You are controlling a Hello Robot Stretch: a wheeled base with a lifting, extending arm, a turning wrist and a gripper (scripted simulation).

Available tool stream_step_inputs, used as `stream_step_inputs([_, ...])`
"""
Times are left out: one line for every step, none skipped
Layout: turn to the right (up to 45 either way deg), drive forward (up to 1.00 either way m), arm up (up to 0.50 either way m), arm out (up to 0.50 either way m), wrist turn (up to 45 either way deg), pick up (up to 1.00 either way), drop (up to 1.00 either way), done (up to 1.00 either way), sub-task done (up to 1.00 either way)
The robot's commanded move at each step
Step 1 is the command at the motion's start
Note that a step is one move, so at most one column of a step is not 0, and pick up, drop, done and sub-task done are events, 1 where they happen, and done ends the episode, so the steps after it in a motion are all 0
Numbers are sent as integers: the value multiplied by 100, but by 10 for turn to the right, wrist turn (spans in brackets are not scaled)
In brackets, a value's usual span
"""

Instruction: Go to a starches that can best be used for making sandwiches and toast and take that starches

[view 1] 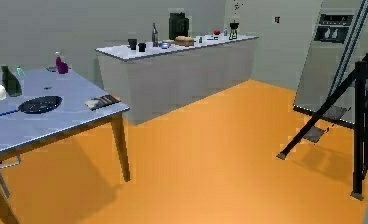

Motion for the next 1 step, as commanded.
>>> stream_step_inputs([0, 30, 0, 0, 0, 0, 0, 0, 0])
